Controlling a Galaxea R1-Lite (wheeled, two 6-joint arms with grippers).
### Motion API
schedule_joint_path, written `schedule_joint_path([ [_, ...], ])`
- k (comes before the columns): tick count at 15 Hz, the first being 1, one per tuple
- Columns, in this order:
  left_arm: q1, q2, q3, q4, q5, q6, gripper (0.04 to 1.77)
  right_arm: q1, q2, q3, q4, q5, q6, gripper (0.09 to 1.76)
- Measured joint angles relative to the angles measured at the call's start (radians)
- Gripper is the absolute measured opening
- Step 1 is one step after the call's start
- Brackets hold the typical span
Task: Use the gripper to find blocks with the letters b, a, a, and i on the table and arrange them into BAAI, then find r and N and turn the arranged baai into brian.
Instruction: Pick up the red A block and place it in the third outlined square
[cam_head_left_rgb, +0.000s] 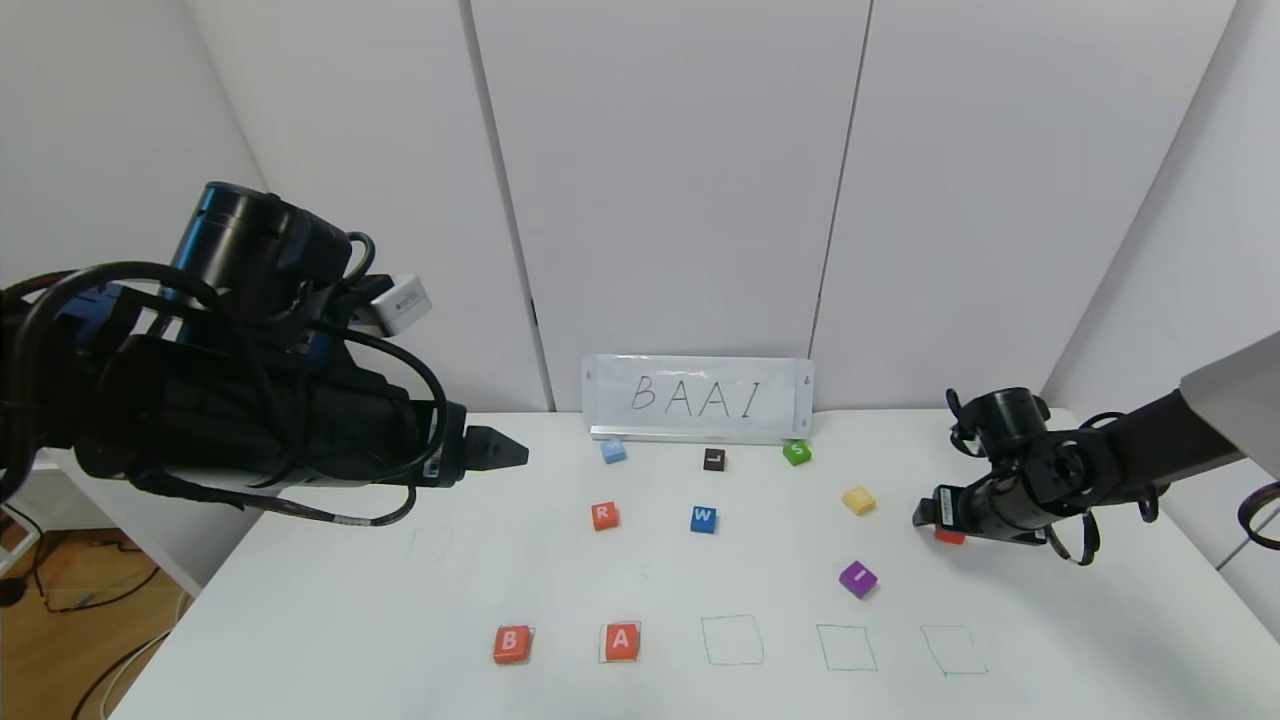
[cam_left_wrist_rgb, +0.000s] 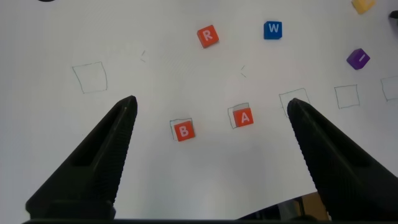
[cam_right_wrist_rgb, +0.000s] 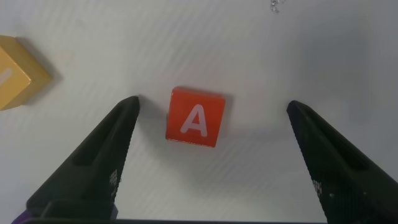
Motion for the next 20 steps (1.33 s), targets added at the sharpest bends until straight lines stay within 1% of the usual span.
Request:
schedule_joint_path([
  [5, -0.001, 0.000, 0.000, 0.000, 0.000, 0.000, 1.72, 0.007, 0.006, -0.001, -0.004, 0.000, -0.001, 1.71],
  [6, -0.001, 0.000, 0.000, 0.000, 0.000, 0.000, 1.72, 0.007, 0.006, -0.001, -0.004, 0.000, -0.001, 1.64],
  [7, -0.002, 0.000, 0.000, 0.000, 0.000, 0.000, 1.72, 0.008, 0.006, -0.001, -0.004, 0.000, -0.001, 1.45],
  [9, -0.002, 0.000, 0.000, 0.000, 0.000, 0.001, 1.72, 0.008, 0.005, -0.001, -0.003, 0.000, -0.001, 1.15],
  [10, -0.003, 0.000, 0.000, 0.000, 0.000, 0.001, 1.72, 0.007, 0.005, -0.001, -0.004, 0.000, 0.000, 1.02],
  [12, -0.007, 0.000, 0.000, 0.000, 0.000, 0.001, 1.72, 0.005, 0.003, -0.001, -0.003, 0.000, -0.001, 0.82],
  [13, -0.009, 0.001, 0.000, 0.000, 0.000, 0.001, 1.72, 0.004, 0.003, 0.000, -0.002, 0.000, -0.001, 0.62],
  [14, -0.009, 0.001, 0.000, 0.000, 0.000, 0.001, 1.72, 0.004, 0.003, 0.000, -0.002, 0.000, -0.001, 0.53],
  [20, -0.009, 0.004, 0.001, 0.000, 0.000, 0.001, 1.72, 0.010, -0.008, 0.004, 0.000, 0.002, 0.000, 0.53],
])
